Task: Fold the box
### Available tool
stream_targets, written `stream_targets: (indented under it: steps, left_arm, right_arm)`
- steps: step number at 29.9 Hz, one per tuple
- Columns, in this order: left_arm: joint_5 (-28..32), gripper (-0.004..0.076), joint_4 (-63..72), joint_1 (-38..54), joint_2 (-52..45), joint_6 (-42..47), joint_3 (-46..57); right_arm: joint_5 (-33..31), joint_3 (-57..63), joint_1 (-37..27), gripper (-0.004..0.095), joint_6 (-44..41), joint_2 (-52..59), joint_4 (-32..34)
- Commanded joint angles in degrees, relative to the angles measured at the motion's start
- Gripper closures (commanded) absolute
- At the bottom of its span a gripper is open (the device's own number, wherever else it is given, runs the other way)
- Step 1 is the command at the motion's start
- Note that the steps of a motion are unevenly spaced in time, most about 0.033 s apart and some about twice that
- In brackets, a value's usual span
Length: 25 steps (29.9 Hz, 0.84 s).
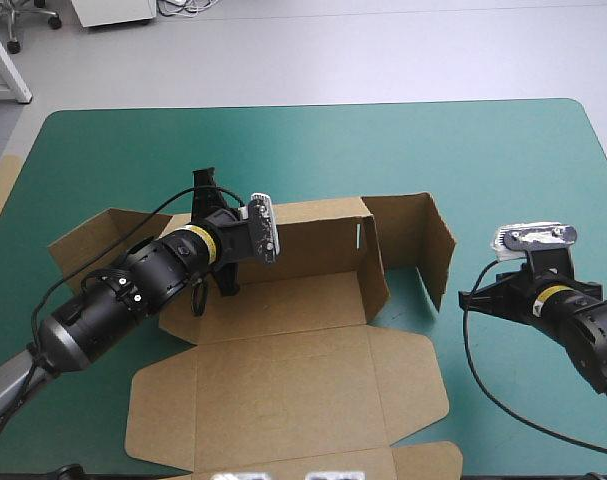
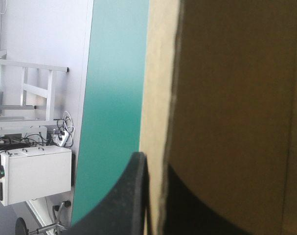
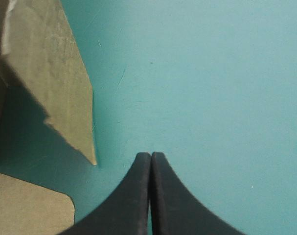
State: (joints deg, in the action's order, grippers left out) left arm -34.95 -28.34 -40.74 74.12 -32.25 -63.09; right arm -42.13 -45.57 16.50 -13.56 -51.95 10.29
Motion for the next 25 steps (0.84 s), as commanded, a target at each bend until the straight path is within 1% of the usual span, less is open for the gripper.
stream_targets:
  steps: [1, 6, 9, 11, 16, 19, 25]
  left_arm:
    - [0.18, 0.0734, 1.60, -0.59, -1.21, 4.33, 0.66]
    - [0.44, 0.0734, 2.24, -1.02, -1.21, 7.02, 3.20]
    - [2.03, 0.0734, 3.42, -1.62, -1.21, 7.27, 4.16]
    - [2.82, 0.0734, 5.22, -1.62, -0.98, 7.99, 4.29]
    - [3.22, 0.0734, 7.92, -1.62, 0.18, 8.25, 4.40]
    - [4.28, 0.0734, 10.94, -2.06, 0.57, 8.25, 4.91]
    - [4.94, 0.0734, 7.94, -5.95, 0.67, 8.25, 8.67]
  right_arm:
    - [2.28, -2.88, 0.14, 0.0927, 1.43, 0.70, -1.23]
    - [-0.21, -8.03, -0.07, 0.0926, 2.05, -0.20, -2.06]
    - [-0.90, -11.28, -1.39, 0.0927, 2.44, -1.63, -2.56]
    - [-1.75, -13.48, -2.64, 0.0927, 2.97, -3.08, -4.37]
    - [-2.22, -16.57, -5.48, 0.0927, 10.70, -6.68, -16.25]
    - [-2.22, -17.11, -6.77, 0.0927, 13.11, -8.14, -20.04]
    - [-2.22, -17.11, -9.91, 0.0927, 17.76, -8.95, -27.32]
